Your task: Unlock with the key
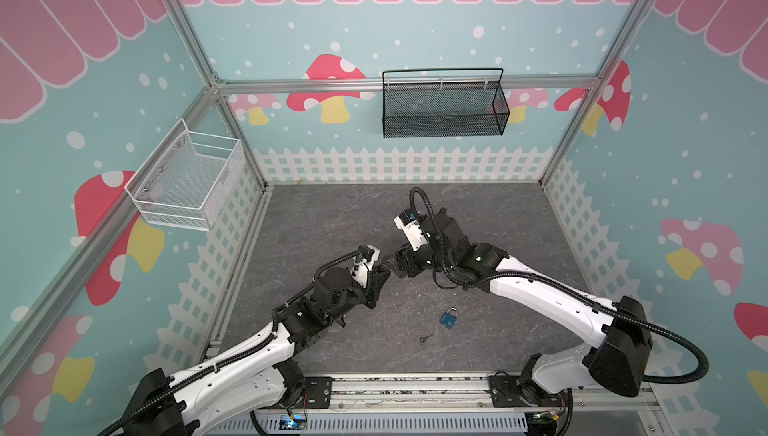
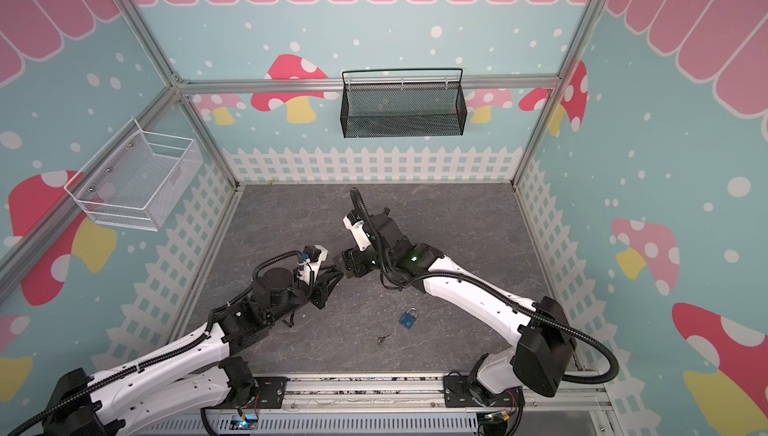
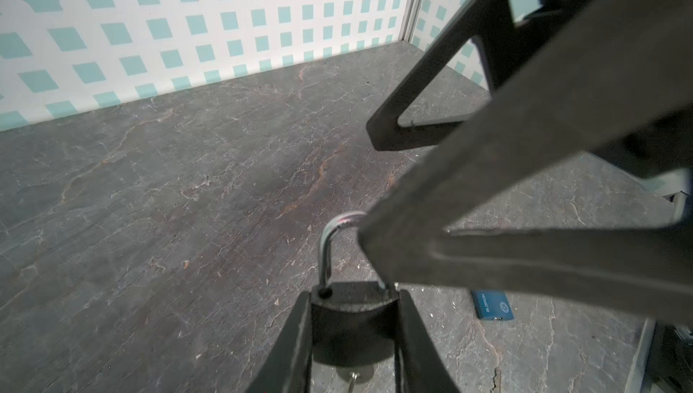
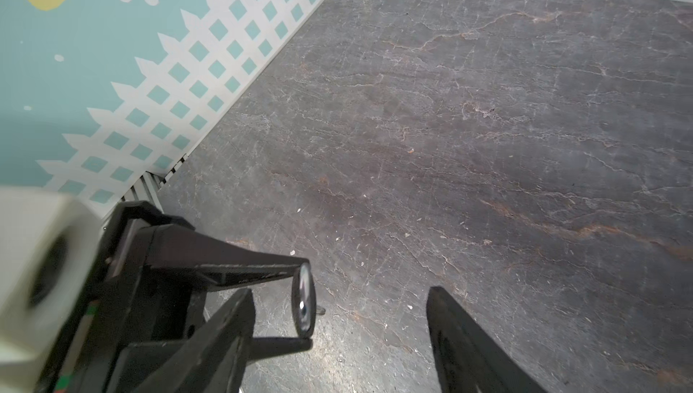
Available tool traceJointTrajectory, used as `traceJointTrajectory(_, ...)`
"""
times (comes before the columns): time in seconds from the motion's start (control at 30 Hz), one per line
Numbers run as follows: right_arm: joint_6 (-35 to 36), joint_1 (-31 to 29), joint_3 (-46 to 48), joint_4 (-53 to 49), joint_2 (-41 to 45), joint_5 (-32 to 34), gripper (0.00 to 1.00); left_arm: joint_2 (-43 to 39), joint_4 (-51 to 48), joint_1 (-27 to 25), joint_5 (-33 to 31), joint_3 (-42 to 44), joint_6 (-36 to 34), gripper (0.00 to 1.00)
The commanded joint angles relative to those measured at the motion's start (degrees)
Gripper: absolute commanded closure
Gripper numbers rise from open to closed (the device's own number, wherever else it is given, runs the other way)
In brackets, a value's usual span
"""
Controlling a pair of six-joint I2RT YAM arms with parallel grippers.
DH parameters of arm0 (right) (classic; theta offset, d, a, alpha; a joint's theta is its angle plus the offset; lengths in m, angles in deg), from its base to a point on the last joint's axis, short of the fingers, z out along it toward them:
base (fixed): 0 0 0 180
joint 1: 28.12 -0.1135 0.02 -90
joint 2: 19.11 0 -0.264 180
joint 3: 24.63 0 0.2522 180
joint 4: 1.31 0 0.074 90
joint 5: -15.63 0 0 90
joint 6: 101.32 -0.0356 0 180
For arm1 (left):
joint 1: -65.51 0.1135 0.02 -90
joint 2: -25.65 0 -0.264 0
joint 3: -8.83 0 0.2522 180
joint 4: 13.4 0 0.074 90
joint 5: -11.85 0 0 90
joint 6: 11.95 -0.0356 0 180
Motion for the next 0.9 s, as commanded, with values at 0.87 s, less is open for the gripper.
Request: traceJointTrajectory(0.87, 6.1, 2.1, -11.5, -16.0, -5.9, 6.5, 0.24, -2.6, 4.2, -0.4, -0.7, 1.9, -3.2, 1.0)
